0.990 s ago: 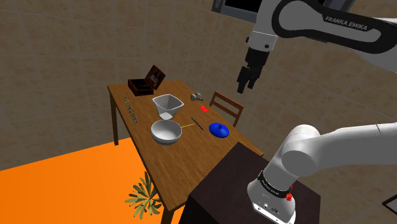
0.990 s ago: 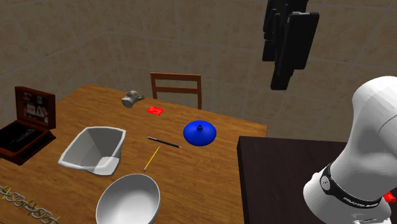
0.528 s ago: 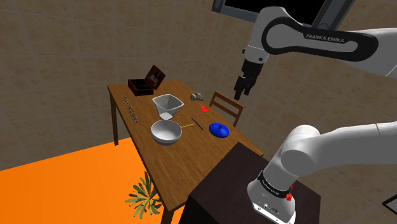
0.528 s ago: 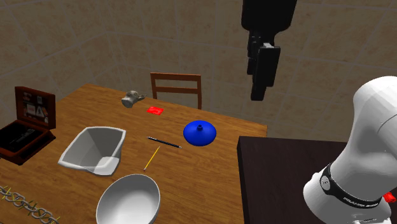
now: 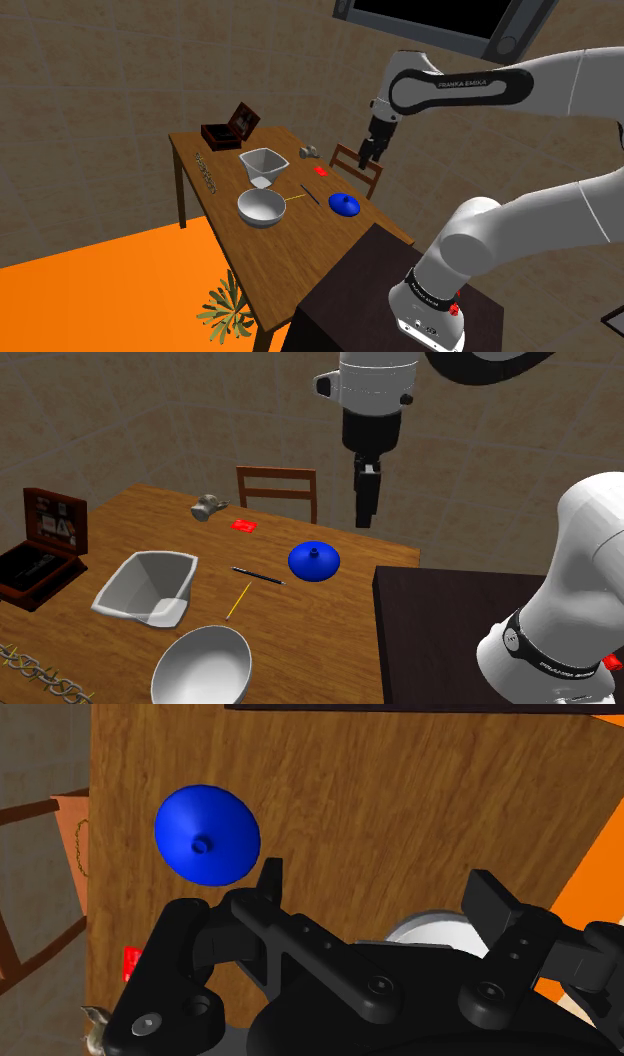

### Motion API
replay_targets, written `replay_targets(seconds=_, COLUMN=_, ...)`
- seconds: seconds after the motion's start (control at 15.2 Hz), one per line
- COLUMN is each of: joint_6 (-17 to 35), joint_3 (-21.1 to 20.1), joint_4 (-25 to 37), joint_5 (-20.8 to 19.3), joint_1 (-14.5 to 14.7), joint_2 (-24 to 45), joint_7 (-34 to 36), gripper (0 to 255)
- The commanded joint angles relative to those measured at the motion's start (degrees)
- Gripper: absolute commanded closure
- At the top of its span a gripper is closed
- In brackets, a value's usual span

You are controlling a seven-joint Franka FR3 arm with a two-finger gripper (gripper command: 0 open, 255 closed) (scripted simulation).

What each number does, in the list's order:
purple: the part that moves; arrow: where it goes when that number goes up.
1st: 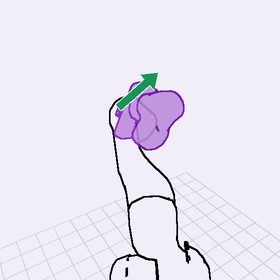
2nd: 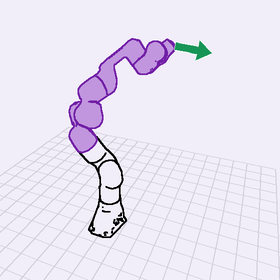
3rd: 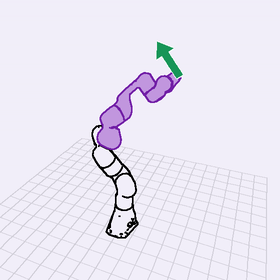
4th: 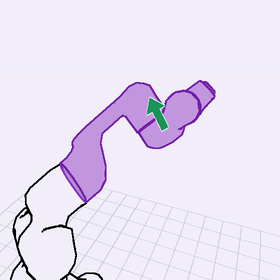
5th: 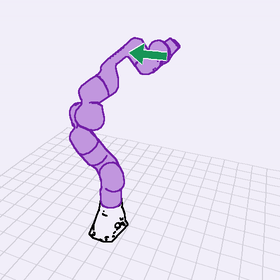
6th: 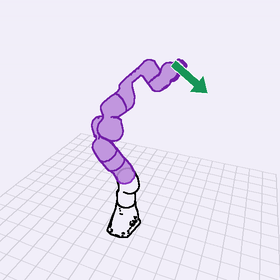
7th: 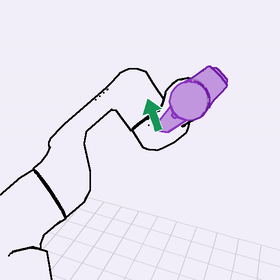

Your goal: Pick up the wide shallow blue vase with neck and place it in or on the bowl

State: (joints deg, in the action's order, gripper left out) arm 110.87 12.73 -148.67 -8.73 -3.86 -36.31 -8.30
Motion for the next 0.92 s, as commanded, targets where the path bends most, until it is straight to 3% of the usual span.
replay_targets(seconds=0.0, joint_6=4.15, joint_3=1.9, joint_4=-1.57, joint_5=-0.99, joint_1=-0.68, joint_2=1.98, joint_7=-1.76, gripper=0)
replay_targets(seconds=0.46, joint_6=19.24, joint_3=8.85, joint_4=-1.7, joint_5=-1.4, joint_1=-1.17, joint_2=15.51, joint_7=-8.5, gripper=0)
replay_targets(seconds=0.86, joint_6=30.95, joint_3=14.4, joint_4=1.72, joint_5=4.72, joint_1=0.17, joint_2=30.15, joint_7=-17.68, gripper=0)
